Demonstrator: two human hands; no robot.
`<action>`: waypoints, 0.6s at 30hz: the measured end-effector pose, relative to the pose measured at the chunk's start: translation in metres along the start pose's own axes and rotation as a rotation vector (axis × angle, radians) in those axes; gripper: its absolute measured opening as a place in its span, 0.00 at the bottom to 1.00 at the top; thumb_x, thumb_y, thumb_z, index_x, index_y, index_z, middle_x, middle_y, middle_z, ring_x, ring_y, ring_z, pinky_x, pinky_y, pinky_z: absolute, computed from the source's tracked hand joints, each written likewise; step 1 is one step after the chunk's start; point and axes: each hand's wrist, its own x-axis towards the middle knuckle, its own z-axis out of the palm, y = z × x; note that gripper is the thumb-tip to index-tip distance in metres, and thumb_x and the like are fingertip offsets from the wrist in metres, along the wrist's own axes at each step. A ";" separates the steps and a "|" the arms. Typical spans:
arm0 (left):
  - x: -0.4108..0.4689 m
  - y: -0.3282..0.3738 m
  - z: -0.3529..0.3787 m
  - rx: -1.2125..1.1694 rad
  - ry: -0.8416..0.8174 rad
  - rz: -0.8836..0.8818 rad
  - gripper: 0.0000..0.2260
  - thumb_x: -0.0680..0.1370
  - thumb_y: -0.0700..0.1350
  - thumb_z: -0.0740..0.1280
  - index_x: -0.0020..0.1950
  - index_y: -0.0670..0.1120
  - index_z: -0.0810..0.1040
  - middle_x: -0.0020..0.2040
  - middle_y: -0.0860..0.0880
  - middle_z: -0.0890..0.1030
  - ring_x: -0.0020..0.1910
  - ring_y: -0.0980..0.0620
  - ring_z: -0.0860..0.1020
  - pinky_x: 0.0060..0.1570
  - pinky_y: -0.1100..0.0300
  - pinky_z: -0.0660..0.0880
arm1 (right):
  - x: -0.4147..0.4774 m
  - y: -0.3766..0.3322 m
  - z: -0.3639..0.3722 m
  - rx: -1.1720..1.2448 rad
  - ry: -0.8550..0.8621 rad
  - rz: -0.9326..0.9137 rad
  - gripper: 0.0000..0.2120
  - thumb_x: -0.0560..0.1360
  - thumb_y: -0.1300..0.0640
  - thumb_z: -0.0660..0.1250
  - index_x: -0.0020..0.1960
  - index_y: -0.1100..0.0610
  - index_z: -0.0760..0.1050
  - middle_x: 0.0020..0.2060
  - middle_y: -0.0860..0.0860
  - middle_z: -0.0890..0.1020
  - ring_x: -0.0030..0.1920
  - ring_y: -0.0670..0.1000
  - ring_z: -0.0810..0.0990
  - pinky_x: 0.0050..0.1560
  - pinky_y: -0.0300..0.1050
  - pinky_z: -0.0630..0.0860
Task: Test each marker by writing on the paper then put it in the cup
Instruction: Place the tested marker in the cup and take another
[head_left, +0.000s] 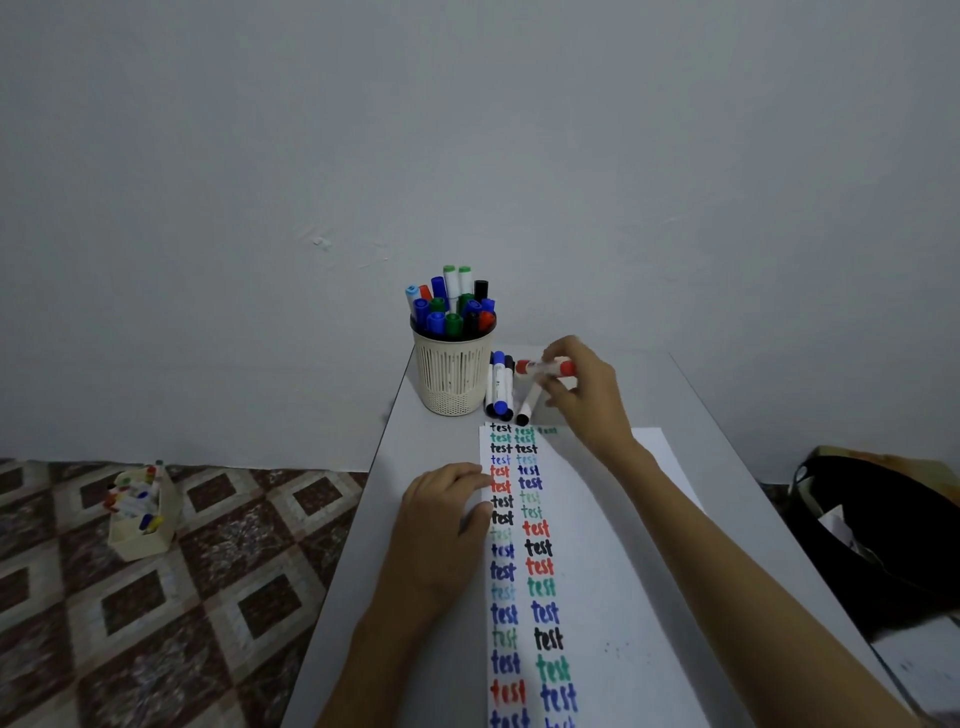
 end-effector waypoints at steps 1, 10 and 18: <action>0.000 0.000 0.000 -0.002 0.000 -0.001 0.17 0.75 0.50 0.59 0.58 0.44 0.78 0.58 0.49 0.79 0.56 0.52 0.75 0.60 0.49 0.71 | -0.003 -0.006 -0.004 0.150 0.064 0.074 0.09 0.75 0.62 0.69 0.48 0.53 0.71 0.47 0.52 0.80 0.44 0.54 0.82 0.40 0.55 0.82; -0.001 0.018 -0.008 -0.250 0.079 -0.118 0.32 0.71 0.63 0.59 0.72 0.51 0.59 0.60 0.58 0.68 0.59 0.60 0.68 0.55 0.62 0.67 | -0.051 -0.051 -0.030 0.841 -0.164 0.393 0.09 0.67 0.72 0.67 0.41 0.62 0.69 0.32 0.59 0.78 0.26 0.55 0.77 0.23 0.41 0.74; -0.006 0.023 -0.006 -0.100 -0.006 0.134 0.21 0.77 0.59 0.49 0.47 0.45 0.74 0.40 0.48 0.80 0.35 0.55 0.78 0.36 0.59 0.78 | -0.090 -0.059 -0.010 0.989 -0.382 0.413 0.13 0.69 0.66 0.75 0.45 0.62 0.71 0.33 0.63 0.78 0.26 0.53 0.76 0.24 0.40 0.73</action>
